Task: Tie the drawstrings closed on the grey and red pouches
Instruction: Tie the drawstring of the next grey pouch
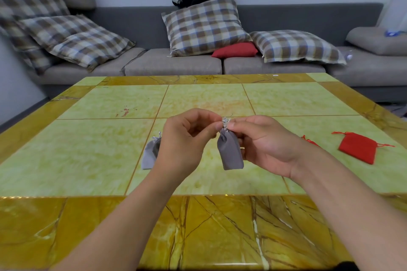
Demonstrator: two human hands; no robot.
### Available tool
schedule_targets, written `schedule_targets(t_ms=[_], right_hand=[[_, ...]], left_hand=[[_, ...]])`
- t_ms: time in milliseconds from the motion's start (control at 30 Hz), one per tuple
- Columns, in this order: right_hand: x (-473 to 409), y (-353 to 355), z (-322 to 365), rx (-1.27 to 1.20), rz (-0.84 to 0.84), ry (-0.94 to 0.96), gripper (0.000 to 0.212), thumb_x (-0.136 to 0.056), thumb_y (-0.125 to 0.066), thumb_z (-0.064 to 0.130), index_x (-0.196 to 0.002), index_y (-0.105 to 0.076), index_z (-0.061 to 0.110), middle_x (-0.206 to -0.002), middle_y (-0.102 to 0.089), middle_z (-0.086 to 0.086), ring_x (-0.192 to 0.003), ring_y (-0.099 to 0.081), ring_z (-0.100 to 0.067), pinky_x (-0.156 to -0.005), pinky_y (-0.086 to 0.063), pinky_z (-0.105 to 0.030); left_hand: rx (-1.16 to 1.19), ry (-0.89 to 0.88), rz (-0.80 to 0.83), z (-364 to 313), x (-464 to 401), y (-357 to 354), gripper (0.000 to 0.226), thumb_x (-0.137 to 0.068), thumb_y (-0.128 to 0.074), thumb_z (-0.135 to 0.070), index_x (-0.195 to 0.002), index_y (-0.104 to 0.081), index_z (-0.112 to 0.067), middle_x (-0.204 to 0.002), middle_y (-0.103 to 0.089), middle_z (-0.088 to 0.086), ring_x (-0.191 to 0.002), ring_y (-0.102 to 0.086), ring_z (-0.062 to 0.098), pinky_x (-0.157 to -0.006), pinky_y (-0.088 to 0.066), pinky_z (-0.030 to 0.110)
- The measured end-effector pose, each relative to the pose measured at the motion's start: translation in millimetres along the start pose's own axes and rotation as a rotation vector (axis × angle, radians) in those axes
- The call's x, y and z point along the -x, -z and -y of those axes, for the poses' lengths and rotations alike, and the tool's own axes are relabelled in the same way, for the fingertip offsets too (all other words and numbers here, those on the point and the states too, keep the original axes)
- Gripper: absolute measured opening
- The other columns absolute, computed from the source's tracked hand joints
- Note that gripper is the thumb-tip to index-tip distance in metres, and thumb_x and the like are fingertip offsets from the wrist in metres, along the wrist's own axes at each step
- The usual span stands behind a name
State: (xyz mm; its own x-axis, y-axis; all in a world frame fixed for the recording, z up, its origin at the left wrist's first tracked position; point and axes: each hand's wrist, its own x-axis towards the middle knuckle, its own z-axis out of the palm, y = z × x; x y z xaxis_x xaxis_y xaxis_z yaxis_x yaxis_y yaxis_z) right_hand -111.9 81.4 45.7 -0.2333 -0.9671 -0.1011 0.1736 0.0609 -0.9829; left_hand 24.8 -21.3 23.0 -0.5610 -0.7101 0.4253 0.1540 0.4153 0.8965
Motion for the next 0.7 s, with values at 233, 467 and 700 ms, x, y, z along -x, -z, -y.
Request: schedule_targets(t_ms=[233, 467, 700], right_hand=[[-1, -2, -3, -0.054, -0.041, -0.013, 0.018, -0.098, -0.055, 0.012, -0.099, -0.070, 0.001, -0.085, -0.063, -0.013, -0.075, -0.053, -0.022, -0.065, -0.037, -0.033], [-1, -1, -2, -0.061, -0.124, -0.051, 0.020, -0.094, -0.062, 0.023, -0.088, -0.066, 0.004, -0.070, -0.050, -0.005, -0.057, -0.042, -0.013, -0.053, -0.034, -0.025], [0, 0, 0, -0.229, -0.154, -0.101, 0.014, -0.093, -0.063, 0.013, -0.082, -0.064, 0.004, -0.068, -0.049, -0.005, -0.057, -0.042, -0.012, -0.048, -0.036, -0.020]], left_hand=[[-0.376, -0.393, 0.007, -1, -3, 7, 0.014, -0.083, -0.077, -0.009, -0.096, -0.080, -0.014, -0.088, -0.077, -0.006, -0.084, -0.071, 0.001, -0.075, -0.056, 0.021], [-0.519, -0.650, 0.131, 0, -9, 11, 0.013, -0.084, -0.072, -0.011, -0.096, -0.079, -0.009, -0.086, -0.077, 0.001, -0.079, -0.069, 0.012, -0.069, -0.055, 0.033], [-0.508, -0.661, 0.100, -1, -10, 10, 0.011, -0.086, -0.072, -0.007, -0.094, -0.079, -0.008, -0.086, -0.077, 0.000, -0.080, -0.070, 0.010, -0.068, -0.056, 0.031]])
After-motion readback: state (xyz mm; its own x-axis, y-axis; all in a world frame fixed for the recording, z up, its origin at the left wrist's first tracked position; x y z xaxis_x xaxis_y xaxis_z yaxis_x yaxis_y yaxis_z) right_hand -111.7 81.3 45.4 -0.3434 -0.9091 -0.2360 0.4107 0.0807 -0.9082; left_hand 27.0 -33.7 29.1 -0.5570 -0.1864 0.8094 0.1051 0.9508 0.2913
